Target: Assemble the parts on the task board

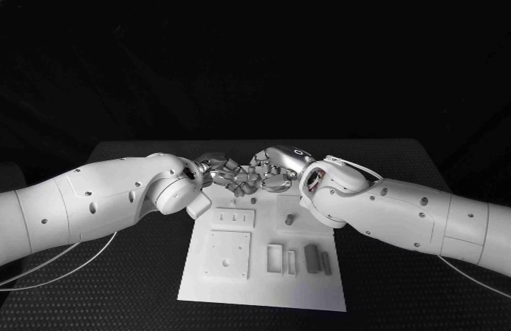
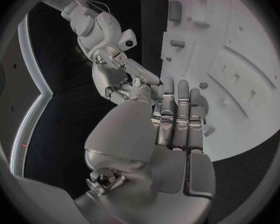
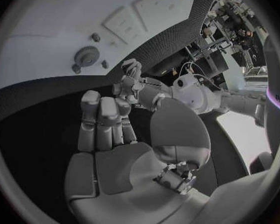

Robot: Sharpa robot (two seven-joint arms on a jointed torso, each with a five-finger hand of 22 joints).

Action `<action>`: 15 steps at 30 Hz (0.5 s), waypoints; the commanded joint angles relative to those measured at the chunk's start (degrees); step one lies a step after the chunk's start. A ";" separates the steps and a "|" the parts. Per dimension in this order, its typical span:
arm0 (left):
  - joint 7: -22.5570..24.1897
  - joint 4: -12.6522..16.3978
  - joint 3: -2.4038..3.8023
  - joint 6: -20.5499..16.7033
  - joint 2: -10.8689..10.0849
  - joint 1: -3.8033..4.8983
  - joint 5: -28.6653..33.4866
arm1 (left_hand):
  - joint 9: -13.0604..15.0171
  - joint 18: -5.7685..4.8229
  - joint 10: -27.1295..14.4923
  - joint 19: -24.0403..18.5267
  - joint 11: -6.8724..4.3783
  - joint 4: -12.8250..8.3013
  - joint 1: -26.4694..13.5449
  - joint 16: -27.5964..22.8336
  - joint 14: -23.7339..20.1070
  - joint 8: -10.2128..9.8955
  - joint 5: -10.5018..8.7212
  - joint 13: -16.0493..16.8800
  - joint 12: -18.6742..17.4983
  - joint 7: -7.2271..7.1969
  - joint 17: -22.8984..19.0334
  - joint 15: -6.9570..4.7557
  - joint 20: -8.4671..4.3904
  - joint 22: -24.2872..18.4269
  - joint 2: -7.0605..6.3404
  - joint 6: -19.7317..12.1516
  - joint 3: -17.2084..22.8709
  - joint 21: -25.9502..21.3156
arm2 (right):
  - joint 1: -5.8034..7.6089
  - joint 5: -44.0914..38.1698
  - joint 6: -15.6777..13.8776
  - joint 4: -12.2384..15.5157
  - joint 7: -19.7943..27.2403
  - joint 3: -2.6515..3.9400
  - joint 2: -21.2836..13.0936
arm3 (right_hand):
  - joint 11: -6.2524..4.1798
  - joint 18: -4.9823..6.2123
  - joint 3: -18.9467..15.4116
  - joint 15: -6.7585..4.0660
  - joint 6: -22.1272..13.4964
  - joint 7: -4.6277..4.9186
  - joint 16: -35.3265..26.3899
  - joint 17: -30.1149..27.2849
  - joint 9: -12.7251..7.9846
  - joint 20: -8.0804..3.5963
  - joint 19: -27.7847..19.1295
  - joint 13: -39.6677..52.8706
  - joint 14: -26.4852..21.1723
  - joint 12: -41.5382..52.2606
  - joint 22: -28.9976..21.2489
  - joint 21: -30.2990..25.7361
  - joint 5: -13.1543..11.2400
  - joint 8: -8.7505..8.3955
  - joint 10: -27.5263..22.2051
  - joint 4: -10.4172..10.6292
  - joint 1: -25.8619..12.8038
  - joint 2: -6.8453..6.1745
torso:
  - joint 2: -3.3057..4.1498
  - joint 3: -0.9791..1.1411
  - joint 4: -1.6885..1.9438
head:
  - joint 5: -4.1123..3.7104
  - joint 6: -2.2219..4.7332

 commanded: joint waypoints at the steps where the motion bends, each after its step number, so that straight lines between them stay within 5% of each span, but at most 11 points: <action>1: 0.34 0.21 0.14 0.20 0.20 0.12 1.69 | -0.23 0.01 0.40 0.10 0.18 -0.02 -3.75 -0.09 -0.25 -0.42 -0.77 0.08 -0.35 0.08 -0.16 0.17 -0.09 0.77 -2.07 0.33 0.19 -0.41 | -0.15 -0.24 1.29 0.20 0.67 -0.07 0.24 | -0.65 1.96 0.24 -0.47 10.83 -0.25 -0.11 -0.06 -0.10 -0.35 0.27 -0.07 -0.10 -0.22 0.07 0.09 -0.27 0.27 -1.15 -0.03 -0.35 -0.17 | 0.01 -0.02 0.00 | -0.03 -0.04; 4: 0.21 0.17 0.14 -0.05 0.20 0.12 2.45 | -0.40 0.12 0.30 0.09 0.27 -0.06 -8.05 -0.27 -0.26 -0.77 -2.16 0.07 -0.45 0.28 -0.37 0.22 -0.06 0.88 -3.82 0.32 2.25 -0.51 | -0.16 -0.24 1.31 0.19 0.66 -0.07 0.30 | -0.65 1.96 0.25 -0.47 10.83 -0.25 -0.12 -0.06 -0.08 -0.36 0.27 -0.07 -0.09 -0.23 0.07 0.08 -0.27 0.26 -1.15 -0.03 -0.35 -0.17 | 0.00 -0.01 0.02 | -0.03 -0.12; 10: -0.35 0.10 0.14 -0.09 0.31 0.12 3.93 | -0.47 0.17 0.14 -0.34 0.38 -0.12 -11.65 -0.37 -0.38 -1.02 -2.10 0.08 -0.48 0.46 -0.48 0.30 0.05 1.00 -2.95 0.21 3.62 -0.64 | -0.20 -0.26 1.33 0.14 0.57 -0.07 0.34 | -0.65 1.96 0.27 -0.47 10.83 -0.25 -0.13 -0.06 -0.05 -0.36 0.27 -0.07 -0.09 -0.24 0.06 0.07 -0.27 0.25 -1.15 -0.03 -0.36 -0.16 | 0.01 0.03 0.01 | -0.01 -0.20; 13: -0.92 0.03 0.14 -0.06 0.45 0.12 5.58 | -0.41 0.00 0.04 -1.21 0.40 -0.29 -11.63 -0.35 -0.52 -1.08 1.56 0.13 -0.46 0.49 -0.46 0.38 0.18 1.12 -3.30 0.13 3.96 -0.84 | -0.21 -0.26 1.32 0.14 0.58 -0.07 0.38 | -0.65 1.96 0.28 -0.47 10.83 -0.25 -0.13 -0.06 -0.04 -0.36 0.27 -0.07 -0.09 -0.25 0.05 0.07 -0.27 0.25 -1.14 -0.03 -0.37 -0.16 | 0.02 0.02 -0.02 | -0.01 -0.21; 14: -1.11 0.00 0.14 -0.07 0.49 0.12 6.00 | -0.36 -0.17 -0.05 -1.72 0.42 -0.36 -11.51 -0.34 -0.61 -1.11 5.16 0.15 -0.46 0.54 -0.44 0.44 0.27 1.13 -4.28 0.04 3.82 -0.98 | -0.22 -0.26 1.33 0.14 0.58 -0.07 0.40 | -0.65 1.96 0.28 -0.47 10.83 -0.25 -0.13 -0.07 -0.03 -0.36 0.27 -0.07 -0.09 -0.25 0.05 0.07 -0.27 0.25 -1.14 -0.03 -0.37 -0.16 | 0.01 0.01 -0.04 | -0.02 -0.26; 15: -1.19 0.00 0.13 0.05 0.51 0.12 6.07 | -0.36 -0.20 -0.07 -1.78 0.43 -0.34 -11.54 -0.34 -0.63 -1.12 5.63 0.15 -0.47 0.55 -0.44 0.45 0.27 1.14 -4.43 0.01 3.78 -0.98 | -0.22 -0.26 1.37 0.12 0.57 -0.07 0.42 | -0.65 1.96 0.29 -0.47 10.83 -0.25 -0.13 -0.07 -0.03 -0.36 0.27 -0.07 -0.09 -0.25 0.05 0.07 -0.27 0.25 -1.14 -0.03 -0.37 -0.16 | 0.01 0.02 -0.05 | -0.02 -0.27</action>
